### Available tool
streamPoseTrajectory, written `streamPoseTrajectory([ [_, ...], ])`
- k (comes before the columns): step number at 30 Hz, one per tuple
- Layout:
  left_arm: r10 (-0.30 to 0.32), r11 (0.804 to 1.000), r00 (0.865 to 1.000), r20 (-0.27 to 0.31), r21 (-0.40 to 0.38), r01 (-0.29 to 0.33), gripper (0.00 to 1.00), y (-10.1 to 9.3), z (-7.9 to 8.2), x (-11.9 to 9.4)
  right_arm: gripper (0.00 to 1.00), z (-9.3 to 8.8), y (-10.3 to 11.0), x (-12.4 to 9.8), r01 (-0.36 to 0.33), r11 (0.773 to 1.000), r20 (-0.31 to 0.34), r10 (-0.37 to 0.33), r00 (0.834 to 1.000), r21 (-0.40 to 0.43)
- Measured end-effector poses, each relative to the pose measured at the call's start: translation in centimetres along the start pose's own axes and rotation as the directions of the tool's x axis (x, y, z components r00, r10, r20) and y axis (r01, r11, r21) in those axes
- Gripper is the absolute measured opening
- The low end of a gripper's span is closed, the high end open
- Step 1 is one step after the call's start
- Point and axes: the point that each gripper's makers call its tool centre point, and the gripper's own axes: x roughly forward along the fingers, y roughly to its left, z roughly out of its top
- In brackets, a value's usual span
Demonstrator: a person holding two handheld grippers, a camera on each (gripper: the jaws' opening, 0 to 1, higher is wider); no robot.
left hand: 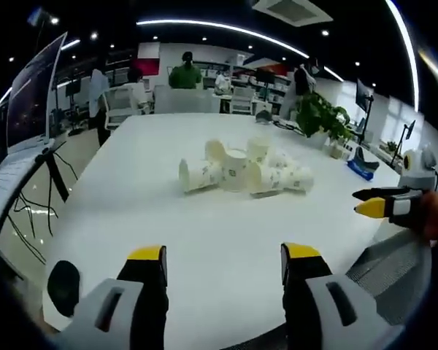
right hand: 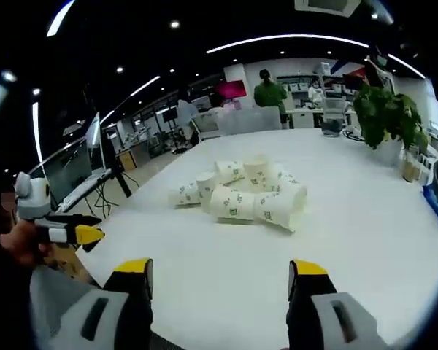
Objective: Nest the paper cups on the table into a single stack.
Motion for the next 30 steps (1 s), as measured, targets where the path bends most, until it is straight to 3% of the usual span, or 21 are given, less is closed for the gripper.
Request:
streamPoseTrajectory([
  [15, -0.002, 1.0, 1.0, 0.005, 0.016, 0.002, 0.61, -0.7, 1.0, -0.7, 0.77, 1.5, 0.1, -1.5, 0.017, 1.0, 0.003, -0.017, 1.0, -0.02],
  [30, -0.002, 1.0, 1.0, -0.002, 0.021, 0.002, 0.59, -1.0, 0.9, -0.8, 0.75, 0.5, -0.1, -1.6, 0.022, 1.0, -0.025, -0.023, 0.999, -0.019],
])
